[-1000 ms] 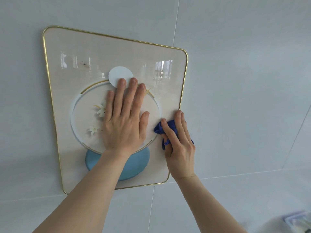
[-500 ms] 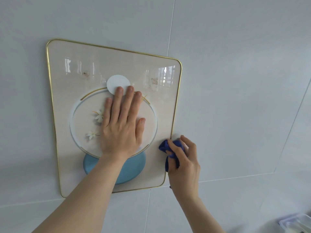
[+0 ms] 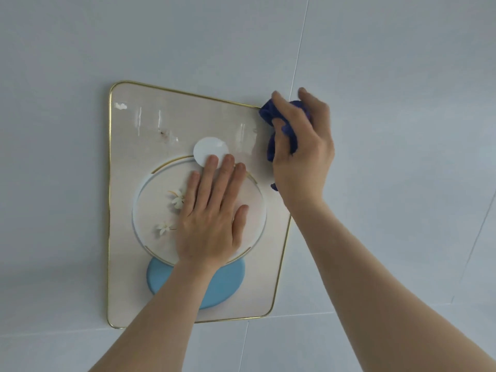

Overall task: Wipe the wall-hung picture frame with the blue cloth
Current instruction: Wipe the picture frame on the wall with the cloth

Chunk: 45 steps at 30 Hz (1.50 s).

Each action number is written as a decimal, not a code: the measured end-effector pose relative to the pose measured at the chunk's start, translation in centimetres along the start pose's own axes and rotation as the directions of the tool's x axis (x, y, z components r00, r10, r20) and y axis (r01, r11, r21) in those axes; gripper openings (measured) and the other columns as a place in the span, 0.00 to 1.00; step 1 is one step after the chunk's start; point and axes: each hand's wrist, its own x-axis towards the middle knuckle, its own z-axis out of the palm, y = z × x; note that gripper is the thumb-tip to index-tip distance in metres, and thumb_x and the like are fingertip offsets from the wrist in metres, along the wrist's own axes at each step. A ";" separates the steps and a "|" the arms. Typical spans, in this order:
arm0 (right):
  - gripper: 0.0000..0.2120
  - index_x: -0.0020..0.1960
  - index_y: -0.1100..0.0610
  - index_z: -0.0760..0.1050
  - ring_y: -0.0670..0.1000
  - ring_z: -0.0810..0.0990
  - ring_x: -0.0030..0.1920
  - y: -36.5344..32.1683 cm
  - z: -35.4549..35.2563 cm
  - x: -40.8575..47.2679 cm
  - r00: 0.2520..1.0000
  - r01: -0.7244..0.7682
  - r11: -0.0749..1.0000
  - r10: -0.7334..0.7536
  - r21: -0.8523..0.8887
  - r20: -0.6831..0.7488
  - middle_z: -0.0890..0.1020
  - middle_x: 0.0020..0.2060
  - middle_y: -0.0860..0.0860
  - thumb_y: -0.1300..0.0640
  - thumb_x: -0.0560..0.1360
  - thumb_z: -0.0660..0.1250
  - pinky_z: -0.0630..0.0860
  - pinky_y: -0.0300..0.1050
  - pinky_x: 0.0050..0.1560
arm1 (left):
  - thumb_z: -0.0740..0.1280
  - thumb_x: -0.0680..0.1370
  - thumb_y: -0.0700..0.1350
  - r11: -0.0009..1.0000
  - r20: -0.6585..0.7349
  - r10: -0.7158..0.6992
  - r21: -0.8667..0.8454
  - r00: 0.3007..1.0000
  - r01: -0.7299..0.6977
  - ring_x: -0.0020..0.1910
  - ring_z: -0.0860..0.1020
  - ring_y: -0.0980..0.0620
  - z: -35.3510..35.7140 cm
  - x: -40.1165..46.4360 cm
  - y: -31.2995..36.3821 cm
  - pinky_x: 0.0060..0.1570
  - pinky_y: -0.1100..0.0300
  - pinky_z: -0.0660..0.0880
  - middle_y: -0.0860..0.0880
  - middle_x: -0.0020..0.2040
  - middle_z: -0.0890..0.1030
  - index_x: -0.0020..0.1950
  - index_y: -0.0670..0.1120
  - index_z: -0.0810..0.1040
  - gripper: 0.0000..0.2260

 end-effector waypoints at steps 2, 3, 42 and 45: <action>0.19 0.67 0.53 0.84 0.59 0.76 0.74 0.7 1.6 -0.5 0.995 0.088 0.988 -0.082 -0.125 0.050 0.78 0.73 0.58 0.67 0.80 0.66 0.73 0.39 0.63 | 0.48 0.85 0.54 1.000 0.016 0.004 -0.001 1.000 -0.004 0.85 0.51 0.44 -0.1 0.0 0.0 0.83 0.45 0.51 0.48 0.85 0.54 0.85 0.48 0.54 0.28; 0.16 0.68 0.53 0.83 0.60 0.74 0.76 0.9 2.1 -1.0 0.993 0.115 0.981 -0.107 -0.157 0.057 0.77 0.74 0.58 0.62 0.83 0.65 0.74 0.42 0.66 | 0.48 0.85 0.54 1.000 0.020 0.007 0.002 1.000 -0.007 0.85 0.51 0.45 -0.1 0.0 0.0 0.83 0.45 0.51 0.48 0.85 0.54 0.85 0.48 0.54 0.28; 0.20 0.70 0.57 0.81 0.64 0.70 0.79 5.0 0.0 -5.9 0.876 0.444 0.882 -0.391 -0.156 0.282 0.76 0.74 0.59 0.71 0.81 0.68 0.76 0.62 0.73 | 0.46 0.85 0.56 0.999 0.044 0.028 0.016 0.999 -0.029 0.85 0.51 0.45 -0.3 -0.2 -0.1 0.83 0.45 0.50 0.46 0.85 0.54 0.85 0.45 0.51 0.29; 0.20 0.70 0.57 0.81 0.63 0.70 0.79 5.1 -0.5 -6.0 0.875 0.443 0.882 -0.387 -0.159 0.291 0.76 0.75 0.59 0.72 0.81 0.68 0.77 0.61 0.73 | 0.46 0.85 0.56 1.000 0.060 0.026 0.006 0.998 -0.027 0.85 0.50 0.45 -0.4 -0.2 -0.1 0.83 0.45 0.49 0.46 0.86 0.53 0.85 0.45 0.50 0.30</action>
